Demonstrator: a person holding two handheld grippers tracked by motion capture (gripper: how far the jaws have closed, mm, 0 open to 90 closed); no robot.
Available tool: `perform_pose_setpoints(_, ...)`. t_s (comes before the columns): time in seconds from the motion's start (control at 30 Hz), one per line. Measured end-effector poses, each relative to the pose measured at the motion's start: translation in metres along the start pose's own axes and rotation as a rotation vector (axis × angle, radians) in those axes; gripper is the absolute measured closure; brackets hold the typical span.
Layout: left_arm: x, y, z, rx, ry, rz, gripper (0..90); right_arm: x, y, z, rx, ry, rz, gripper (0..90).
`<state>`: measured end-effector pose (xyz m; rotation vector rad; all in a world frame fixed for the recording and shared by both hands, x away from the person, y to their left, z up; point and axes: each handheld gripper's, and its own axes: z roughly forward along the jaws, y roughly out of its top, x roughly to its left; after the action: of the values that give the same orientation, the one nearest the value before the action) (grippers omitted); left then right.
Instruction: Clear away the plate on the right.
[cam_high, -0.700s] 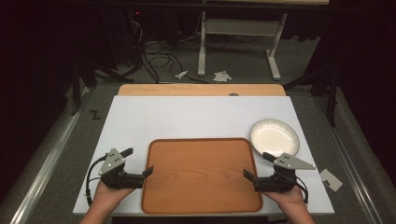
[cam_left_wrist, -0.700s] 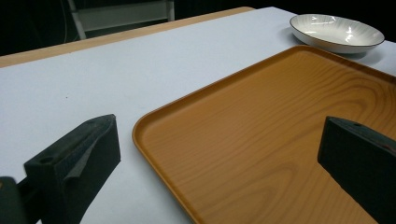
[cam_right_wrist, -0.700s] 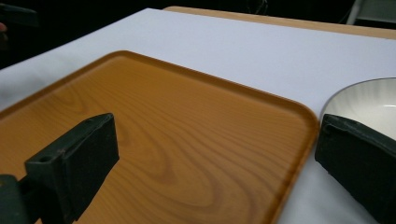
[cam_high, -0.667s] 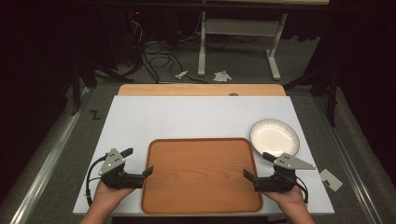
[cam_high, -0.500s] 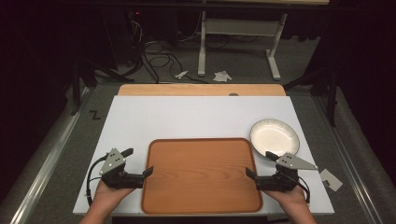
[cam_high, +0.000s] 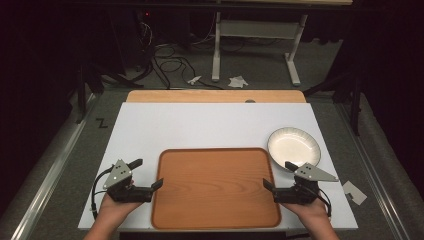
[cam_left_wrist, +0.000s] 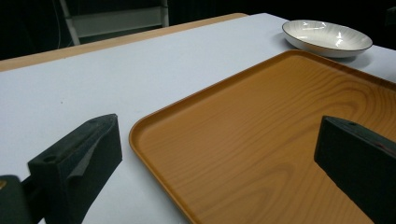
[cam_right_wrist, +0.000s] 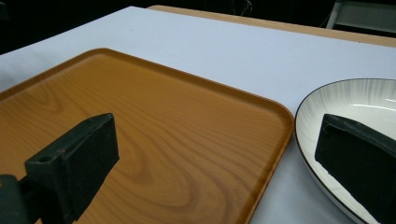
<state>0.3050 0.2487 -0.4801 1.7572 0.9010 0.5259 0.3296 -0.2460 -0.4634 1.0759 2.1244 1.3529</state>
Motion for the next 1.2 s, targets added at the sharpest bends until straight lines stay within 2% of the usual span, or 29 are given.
perform_pose_setpoints(0.03,-0.001,0.0,0.0,-0.012,0.002,0.003,2.3,0.0,0.0,0.0,0.0,0.001,0.003,0.0)
perform_pose_setpoints(0.13,-0.001,-0.001,0.001,-0.01,0.001,0.006,2.1,-0.001,0.0,0.001,0.002,0.003,-0.004,0.0)
perform_pose_setpoints(0.4,-0.001,0.0,0.0,-0.032,-0.018,-0.014,1.5,-0.002,0.0,0.0,-0.006,-0.005,-0.011,0.0)
perform_pose_setpoints(0.53,0.0,-0.001,0.0,-0.042,-0.01,-0.023,1.4,-0.006,0.0,-0.002,-0.017,-0.009,-0.013,0.0)
perform_pose_setpoints(0.57,0.0,-0.001,0.0,-0.053,0.004,-0.02,0.9,-0.007,0.001,-0.003,-0.014,0.004,0.004,0.0)
perform_pose_setpoints(0.63,0.001,-0.001,-0.001,-0.06,0.016,-0.018,0.9,-0.008,0.001,-0.003,-0.01,0.002,0.007,0.0)
perform_pose_setpoints(0.73,0.003,-0.002,-0.001,-0.071,0.027,-0.03,1.0,-0.011,0.002,-0.005,-0.018,-0.016,0.005,0.0)
perform_pose_setpoints(0.83,0.005,-0.003,-0.001,-0.058,0.021,-0.035,1.1,-0.016,0.002,-0.008,-0.029,-0.035,0.007,0.0)
perform_pose_setpoints(1.03,0.004,-0.004,0.0,-0.053,0.011,-0.031,1.1,-0.029,0.0,-0.013,-0.024,-0.077,0.038,0.7)
perform_pose_setpoints(1.13,0.005,-0.004,-0.001,-0.058,0.04,-0.031,1.1,-0.035,-0.001,-0.016,-0.014,-0.101,0.054,0.7)
perform_pose_setpoints(1.2,0.006,-0.003,-0.002,-0.072,0.044,-0.036,1.0,-0.036,-0.002,-0.016,-0.01,-0.107,0.064,0.6)
